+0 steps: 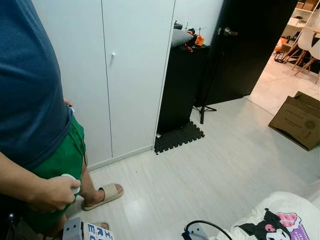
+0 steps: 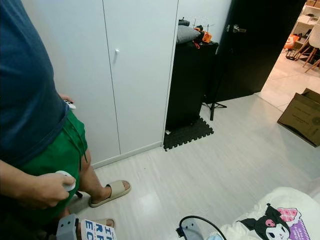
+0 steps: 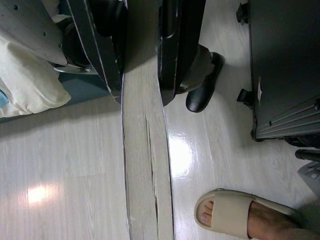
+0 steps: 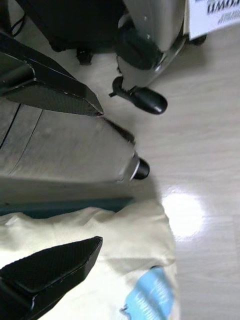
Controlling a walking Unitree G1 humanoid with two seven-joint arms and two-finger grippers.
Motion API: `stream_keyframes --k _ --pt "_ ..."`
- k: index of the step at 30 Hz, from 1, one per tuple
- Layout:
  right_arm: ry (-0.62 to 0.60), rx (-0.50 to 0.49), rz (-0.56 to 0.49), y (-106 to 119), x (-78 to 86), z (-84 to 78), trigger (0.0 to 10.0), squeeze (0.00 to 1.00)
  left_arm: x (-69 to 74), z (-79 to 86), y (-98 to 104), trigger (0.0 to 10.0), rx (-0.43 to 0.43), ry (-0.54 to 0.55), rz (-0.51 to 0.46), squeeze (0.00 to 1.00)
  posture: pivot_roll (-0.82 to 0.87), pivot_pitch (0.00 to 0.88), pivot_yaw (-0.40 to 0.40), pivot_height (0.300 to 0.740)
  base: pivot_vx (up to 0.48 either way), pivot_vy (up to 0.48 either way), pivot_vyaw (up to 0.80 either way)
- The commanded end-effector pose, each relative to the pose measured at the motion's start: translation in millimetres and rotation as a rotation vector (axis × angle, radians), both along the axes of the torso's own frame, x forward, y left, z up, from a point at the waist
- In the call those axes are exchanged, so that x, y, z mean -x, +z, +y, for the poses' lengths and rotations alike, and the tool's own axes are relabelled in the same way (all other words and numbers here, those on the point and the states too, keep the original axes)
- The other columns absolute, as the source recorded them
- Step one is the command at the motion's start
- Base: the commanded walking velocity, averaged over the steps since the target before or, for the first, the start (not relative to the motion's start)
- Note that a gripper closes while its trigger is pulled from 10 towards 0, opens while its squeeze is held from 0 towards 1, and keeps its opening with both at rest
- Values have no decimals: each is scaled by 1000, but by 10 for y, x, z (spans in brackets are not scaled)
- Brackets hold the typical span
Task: Clean up the room
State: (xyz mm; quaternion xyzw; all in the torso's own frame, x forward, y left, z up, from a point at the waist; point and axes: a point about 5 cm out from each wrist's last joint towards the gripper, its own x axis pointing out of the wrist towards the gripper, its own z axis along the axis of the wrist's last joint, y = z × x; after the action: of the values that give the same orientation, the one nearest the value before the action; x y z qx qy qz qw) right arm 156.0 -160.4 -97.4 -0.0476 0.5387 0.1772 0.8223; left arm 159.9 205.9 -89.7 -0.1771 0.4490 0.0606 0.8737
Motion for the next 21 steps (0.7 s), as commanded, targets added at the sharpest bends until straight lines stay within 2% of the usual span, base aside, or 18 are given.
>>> stream_keyframes --k 1,7,21 --pt "-36 2 7 -10 29 -47 10000 0 45 -40 -25 10000 5 -25 19 0 123 0 -94 739 262 0 0" --pt "-42 12 6 -12 36 -66 10000 0 38 -32 -21 10000 2 -32 18 0 120 0 -90 739 181 0 0" --pt "-39 10 4 -3 3 -36 10000 0 20 -24 -13 10000 1 -29 13 0 127 0 -95 739 336 0 0"
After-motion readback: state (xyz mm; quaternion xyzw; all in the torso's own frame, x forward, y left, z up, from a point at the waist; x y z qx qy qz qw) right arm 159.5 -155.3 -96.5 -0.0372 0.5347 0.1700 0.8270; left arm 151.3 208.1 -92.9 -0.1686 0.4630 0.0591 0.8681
